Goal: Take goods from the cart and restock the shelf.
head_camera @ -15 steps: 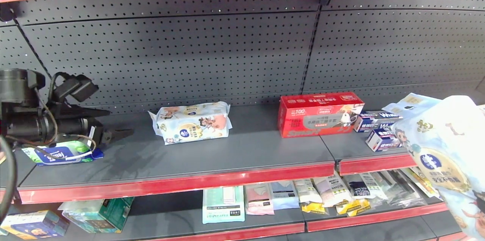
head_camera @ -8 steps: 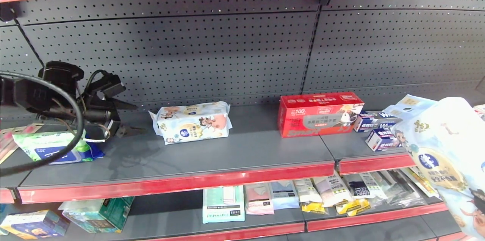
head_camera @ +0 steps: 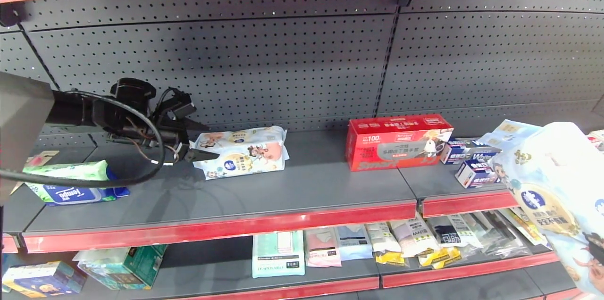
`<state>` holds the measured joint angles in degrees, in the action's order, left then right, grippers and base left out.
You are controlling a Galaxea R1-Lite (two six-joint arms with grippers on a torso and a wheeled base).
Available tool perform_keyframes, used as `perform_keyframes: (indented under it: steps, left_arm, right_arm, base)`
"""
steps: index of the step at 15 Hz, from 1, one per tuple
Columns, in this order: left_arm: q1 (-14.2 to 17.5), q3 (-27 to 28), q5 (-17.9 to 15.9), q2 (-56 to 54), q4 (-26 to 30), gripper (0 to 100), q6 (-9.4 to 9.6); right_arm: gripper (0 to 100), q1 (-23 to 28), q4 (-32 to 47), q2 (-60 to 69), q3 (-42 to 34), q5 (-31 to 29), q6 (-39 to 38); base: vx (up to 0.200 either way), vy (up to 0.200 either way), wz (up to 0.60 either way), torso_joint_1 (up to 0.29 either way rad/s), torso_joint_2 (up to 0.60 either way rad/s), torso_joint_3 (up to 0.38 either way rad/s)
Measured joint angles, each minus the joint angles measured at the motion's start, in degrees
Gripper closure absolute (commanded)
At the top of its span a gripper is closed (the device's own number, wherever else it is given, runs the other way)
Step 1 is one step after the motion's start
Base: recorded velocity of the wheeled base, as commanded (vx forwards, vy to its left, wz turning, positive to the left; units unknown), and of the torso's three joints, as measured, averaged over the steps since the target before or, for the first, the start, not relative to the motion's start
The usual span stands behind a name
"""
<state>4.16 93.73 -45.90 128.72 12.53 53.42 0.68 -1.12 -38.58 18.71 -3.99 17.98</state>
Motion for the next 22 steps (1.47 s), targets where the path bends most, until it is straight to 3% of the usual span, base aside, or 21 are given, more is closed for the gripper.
perform_keyframes:
  steps: [2,9,10,16,18,20,22]
  left_arm:
    - [-1.22,3.06,-0.09,2.07,0.13,0,-0.16]
    - [-3.08,5.49,0.35,5.38,-0.11,0,-0.07]
    - [-3.08,5.55,0.44,5.57,-0.11,100,-0.07]
    - [-3.30,5.30,0.44,5.92,0.40,100,0.00]
    - [-3.23,5.11,-0.41,5.29,3.30,100,0.22]
    - [-3.00,4.61,-1.78,3.63,7.85,100,2.11]
    - [-2.34,3.60,-3.25,1.79,8.02,100,2.94]
  right_arm:
    - [100,0.02,0.00,-0.13,0.00,-0.30,0.02]
    - [100,0.00,0.01,-0.74,0.02,-0.77,0.00]
    - [100,0.00,0.01,-0.85,0.02,-0.91,0.00]
    - [100,0.02,0.01,-1.16,0.02,-0.94,0.00]
    - [100,0.02,0.00,-1.33,0.00,-0.94,0.00]
    - [100,0.02,0.00,-1.41,0.00,-0.94,0.00]
    - [100,0.02,0.00,-1.41,0.00,-0.94,0.00]
  base:
    - [0.000,0.000,0.00,0.000,0.00,0.000]
    - [0.000,0.000,0.00,0.000,0.00,0.000]
    - [0.000,0.000,0.00,0.000,0.00,0.000]
    - [0.000,0.000,0.00,0.000,0.00,0.000]
    - [0.000,0.000,0.00,0.000,0.00,0.000]
    - [0.000,0.000,0.00,0.000,0.00,0.000]
    - [0.000,0.000,0.00,0.000,0.00,0.000]
